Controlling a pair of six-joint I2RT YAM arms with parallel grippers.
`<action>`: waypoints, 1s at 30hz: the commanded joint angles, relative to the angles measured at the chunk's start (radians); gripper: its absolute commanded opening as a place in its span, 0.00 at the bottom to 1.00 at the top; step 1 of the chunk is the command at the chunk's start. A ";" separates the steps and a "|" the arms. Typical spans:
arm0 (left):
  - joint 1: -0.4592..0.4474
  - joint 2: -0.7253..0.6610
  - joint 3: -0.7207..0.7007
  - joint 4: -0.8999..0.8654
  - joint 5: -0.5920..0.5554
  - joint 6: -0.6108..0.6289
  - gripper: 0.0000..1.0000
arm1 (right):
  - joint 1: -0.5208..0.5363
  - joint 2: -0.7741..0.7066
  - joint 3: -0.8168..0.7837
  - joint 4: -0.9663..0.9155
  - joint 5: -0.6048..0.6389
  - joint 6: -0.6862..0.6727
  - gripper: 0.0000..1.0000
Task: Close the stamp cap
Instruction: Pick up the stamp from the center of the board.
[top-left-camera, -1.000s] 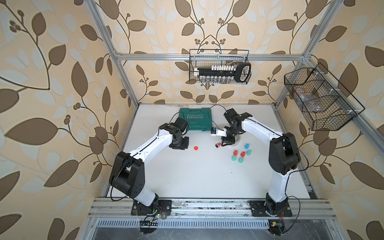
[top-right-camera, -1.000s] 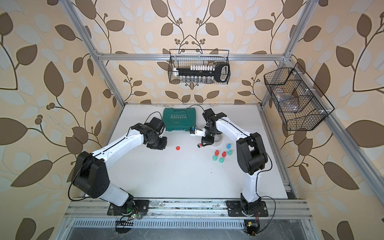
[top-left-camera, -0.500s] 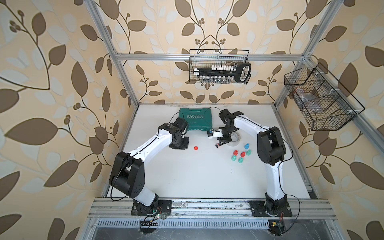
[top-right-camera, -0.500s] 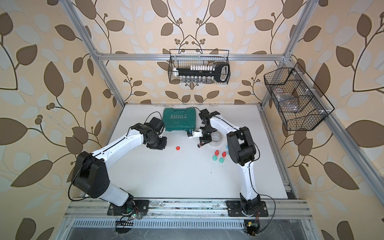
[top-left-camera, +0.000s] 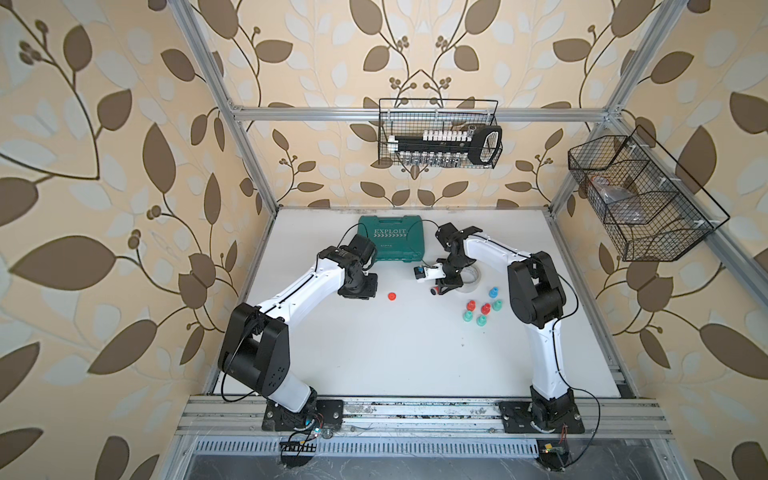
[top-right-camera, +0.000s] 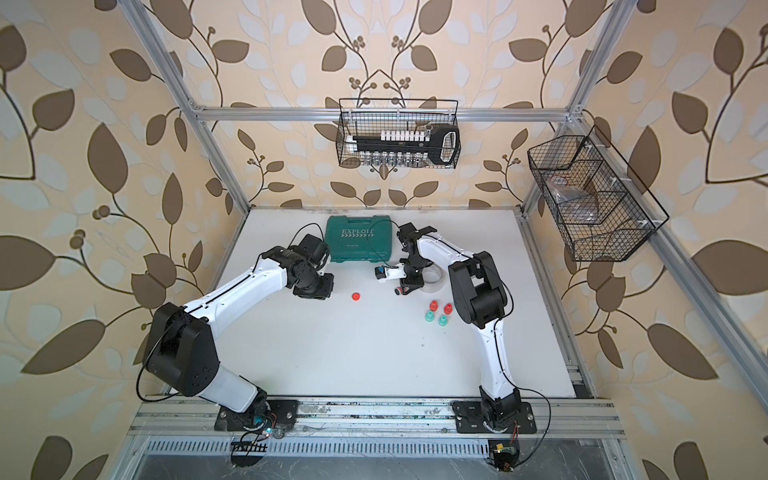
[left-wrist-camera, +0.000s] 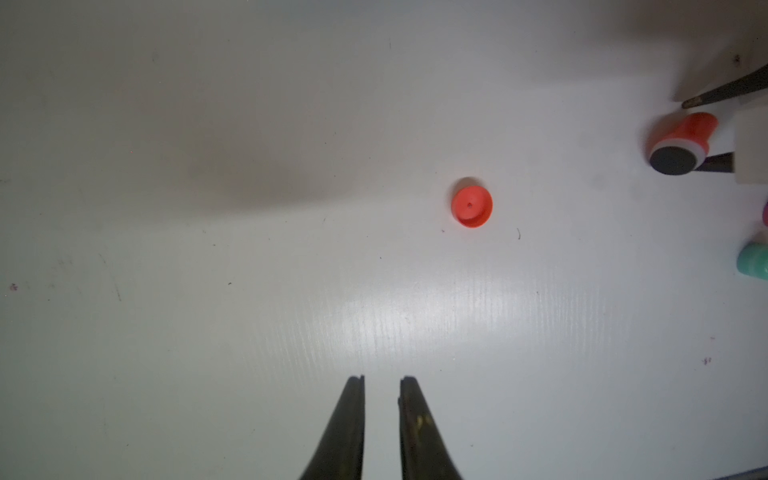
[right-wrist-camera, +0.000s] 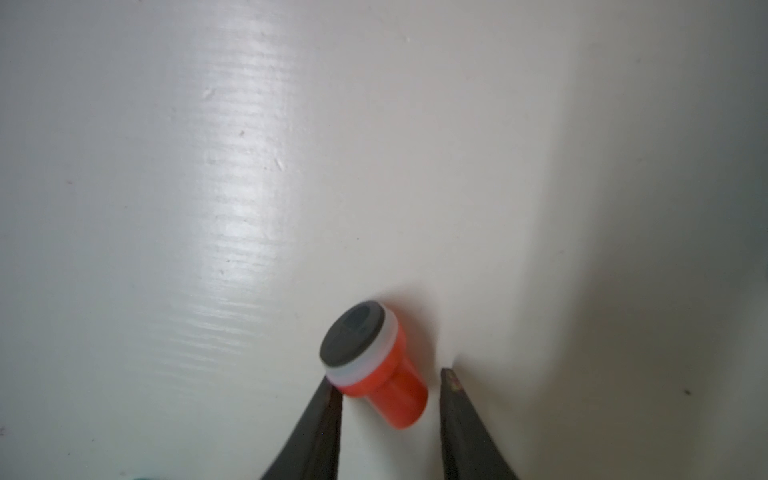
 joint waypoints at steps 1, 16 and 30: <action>-0.002 -0.023 -0.006 -0.020 -0.008 -0.013 0.19 | 0.014 0.018 -0.023 -0.001 -0.015 -0.009 0.34; -0.002 -0.014 -0.005 -0.020 -0.005 -0.011 0.18 | 0.030 0.001 -0.076 0.043 -0.011 0.006 0.24; -0.002 -0.005 -0.004 -0.018 0.006 -0.010 0.17 | 0.003 -0.049 -0.132 0.069 0.007 0.010 0.25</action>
